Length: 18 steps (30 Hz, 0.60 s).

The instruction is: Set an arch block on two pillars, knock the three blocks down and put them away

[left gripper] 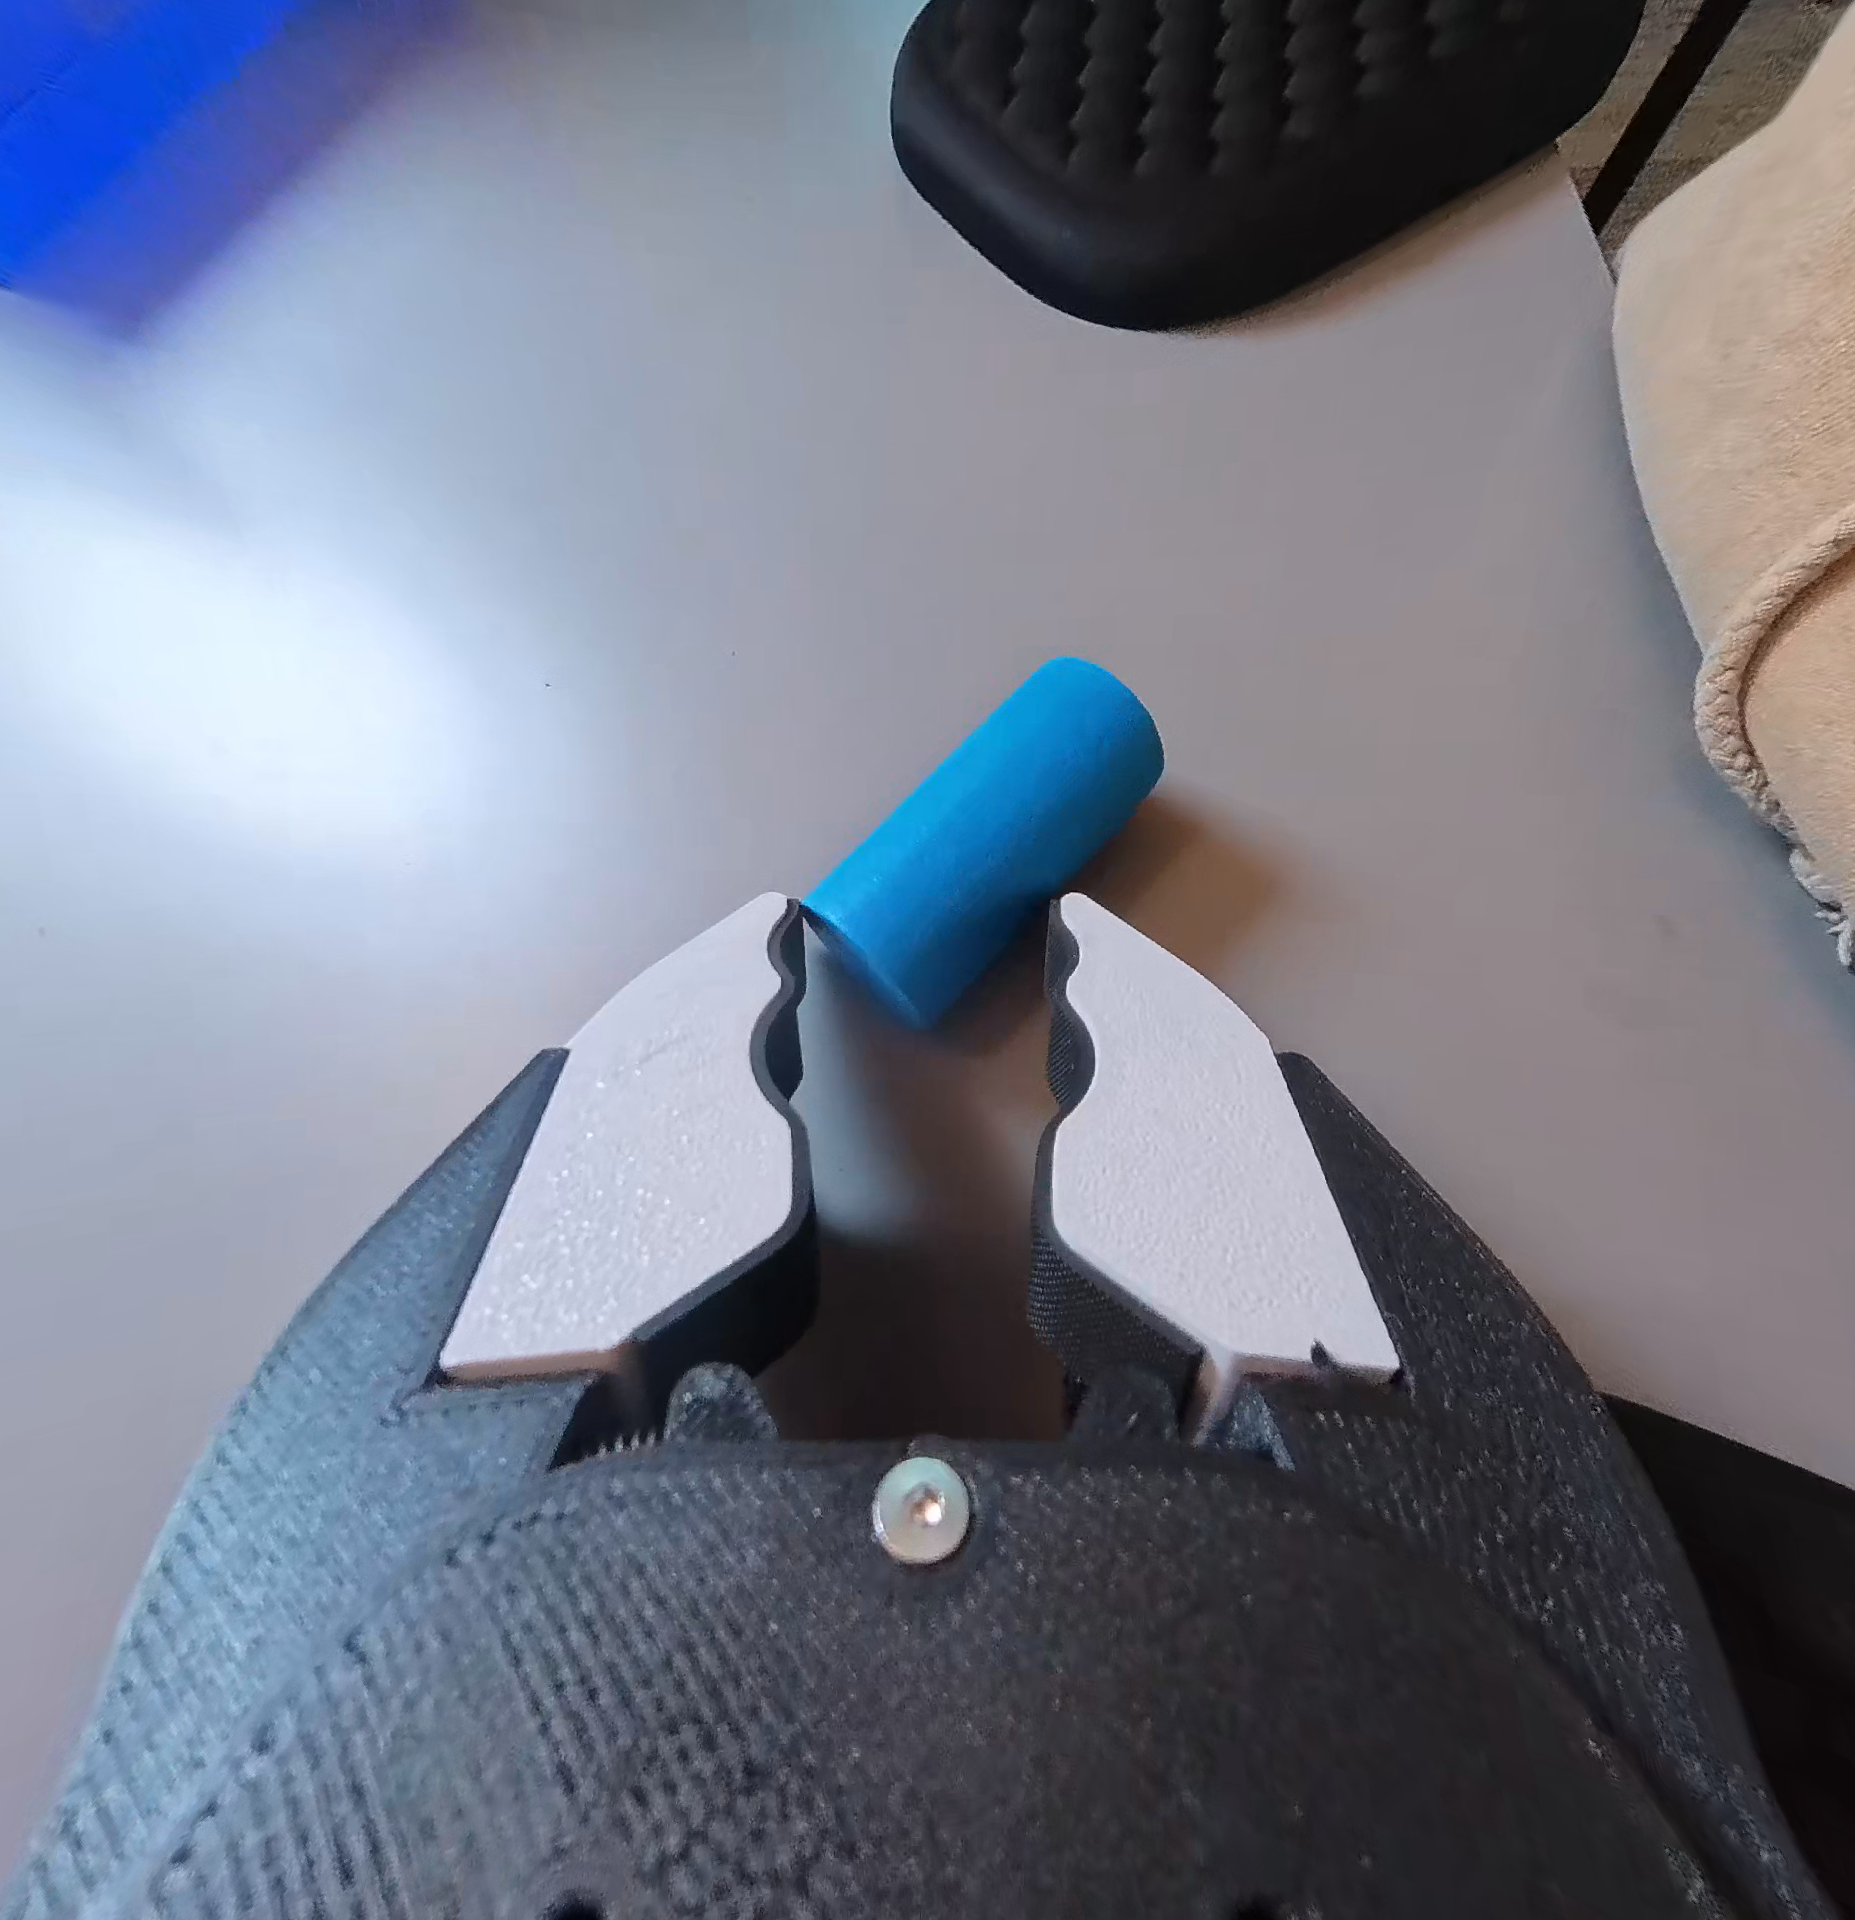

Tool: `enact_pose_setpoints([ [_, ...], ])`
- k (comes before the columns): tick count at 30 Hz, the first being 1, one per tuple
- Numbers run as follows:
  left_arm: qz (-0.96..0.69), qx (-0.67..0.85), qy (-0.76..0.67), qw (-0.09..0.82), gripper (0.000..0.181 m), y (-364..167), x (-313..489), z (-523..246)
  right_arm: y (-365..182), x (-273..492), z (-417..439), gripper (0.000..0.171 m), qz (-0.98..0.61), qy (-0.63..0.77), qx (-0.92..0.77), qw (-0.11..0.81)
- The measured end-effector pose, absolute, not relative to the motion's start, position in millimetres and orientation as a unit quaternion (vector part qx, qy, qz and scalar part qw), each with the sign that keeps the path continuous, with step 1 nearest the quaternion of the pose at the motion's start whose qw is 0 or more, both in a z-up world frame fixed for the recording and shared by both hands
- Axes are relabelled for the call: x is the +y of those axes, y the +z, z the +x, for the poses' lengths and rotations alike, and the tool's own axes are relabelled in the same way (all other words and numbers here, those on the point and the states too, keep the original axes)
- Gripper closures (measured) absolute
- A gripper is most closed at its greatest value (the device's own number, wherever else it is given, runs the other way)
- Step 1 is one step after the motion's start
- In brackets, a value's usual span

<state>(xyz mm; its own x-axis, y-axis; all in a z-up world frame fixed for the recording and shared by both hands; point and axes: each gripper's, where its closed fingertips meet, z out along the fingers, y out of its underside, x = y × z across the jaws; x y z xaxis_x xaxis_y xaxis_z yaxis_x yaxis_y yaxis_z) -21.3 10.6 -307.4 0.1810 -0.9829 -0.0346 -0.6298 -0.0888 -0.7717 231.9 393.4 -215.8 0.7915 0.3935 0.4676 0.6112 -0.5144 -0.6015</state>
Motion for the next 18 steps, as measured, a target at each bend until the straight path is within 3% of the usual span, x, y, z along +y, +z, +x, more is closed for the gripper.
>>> enact_pose_setpoints([
  [5, -0.698, 0.579, -0.243, 0.344, 0.138, -307.8, 14.8, -19.4, -206.0, 358.9, 201.3, 0.134, -0.845, -0.050, -0.323, 0.422],
  [9, -0.701, 0.571, -0.234, 0.357, 0.139, -306.8, 20.5, -18.0, -190.9, 259.5, 108.1, 0.134, -0.759, 0.119, -0.460, 0.444],
  [14, -0.715, 0.551, -0.214, 0.375, 0.140, -305.6, 30.8, -18.4, -243.8, 82.5, 21.8, 0.129, -0.662, 0.271, -0.634, 0.295],
  [18, -0.714, 0.541, -0.201, 0.397, 0.141, -299.5, 35.0, -17.1, -292.0, 31.4, -0.2, 0.133, -0.650, 0.257, -0.678, 0.227],
])
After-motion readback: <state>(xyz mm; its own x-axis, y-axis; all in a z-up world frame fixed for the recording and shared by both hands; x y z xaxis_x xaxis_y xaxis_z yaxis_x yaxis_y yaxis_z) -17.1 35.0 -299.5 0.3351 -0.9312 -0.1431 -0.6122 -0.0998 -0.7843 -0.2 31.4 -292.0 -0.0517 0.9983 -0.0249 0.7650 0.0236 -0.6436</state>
